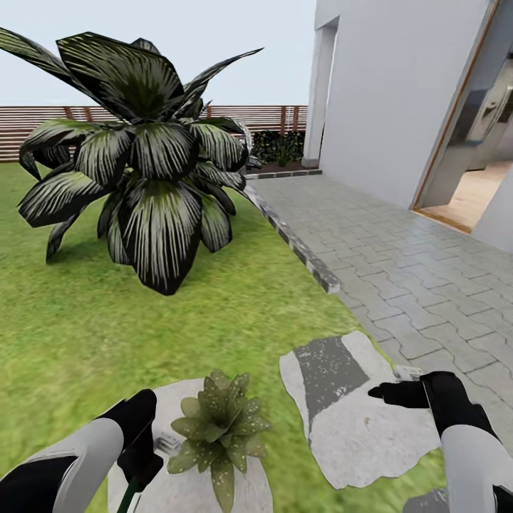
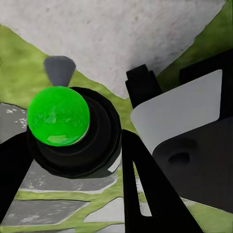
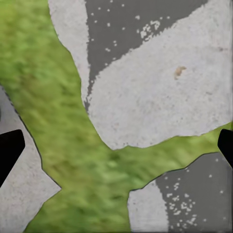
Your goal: Pick up the pesticide atomizer in the garden and spray insectifuge to fully cover both potted plants in the garden.
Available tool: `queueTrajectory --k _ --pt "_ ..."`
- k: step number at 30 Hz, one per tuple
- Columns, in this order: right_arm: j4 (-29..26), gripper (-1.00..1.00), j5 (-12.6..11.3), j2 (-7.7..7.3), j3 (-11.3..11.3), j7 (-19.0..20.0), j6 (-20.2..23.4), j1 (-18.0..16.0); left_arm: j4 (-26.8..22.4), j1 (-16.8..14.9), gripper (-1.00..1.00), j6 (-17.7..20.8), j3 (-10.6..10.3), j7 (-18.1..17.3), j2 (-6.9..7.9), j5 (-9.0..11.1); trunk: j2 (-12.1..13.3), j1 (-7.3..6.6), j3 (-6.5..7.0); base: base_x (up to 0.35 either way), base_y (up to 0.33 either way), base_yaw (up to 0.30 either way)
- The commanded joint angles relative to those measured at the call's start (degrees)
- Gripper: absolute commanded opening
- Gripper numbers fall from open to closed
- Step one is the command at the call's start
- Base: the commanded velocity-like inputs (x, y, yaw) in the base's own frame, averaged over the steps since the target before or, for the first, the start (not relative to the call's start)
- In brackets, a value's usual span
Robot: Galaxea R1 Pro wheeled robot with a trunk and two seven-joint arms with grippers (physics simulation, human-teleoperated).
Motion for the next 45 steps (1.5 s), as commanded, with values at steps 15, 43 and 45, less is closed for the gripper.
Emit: queueTrajectory --k 15,43,45 --pt "-0.1 1.00 0.6 0.05 -0.2 0.5 0.0 -0.1 -0.1 0.0 -1.00 0.3 0.5 -0.4 0.00 -0.6 0.0 -0.01 -0.04 0.000 0.266 -0.030" --pt "-0.1 1.00 0.6 0.05 -0.3 0.6 0.1 -0.1 -0.2 0.0 -1.00 0.3 0.5 -0.4 0.08 -0.6 0.0 -0.01 0.94 0.000 0.308 -0.198" --pt "-0.1 1.00 0.6 0.05 -0.3 0.6 0.2 -0.1 -0.2 0.0 -1.00 0.3 0.5 -0.4 0.07 -0.5 0.0 -0.01 0.95 0.000 0.272 -0.007"
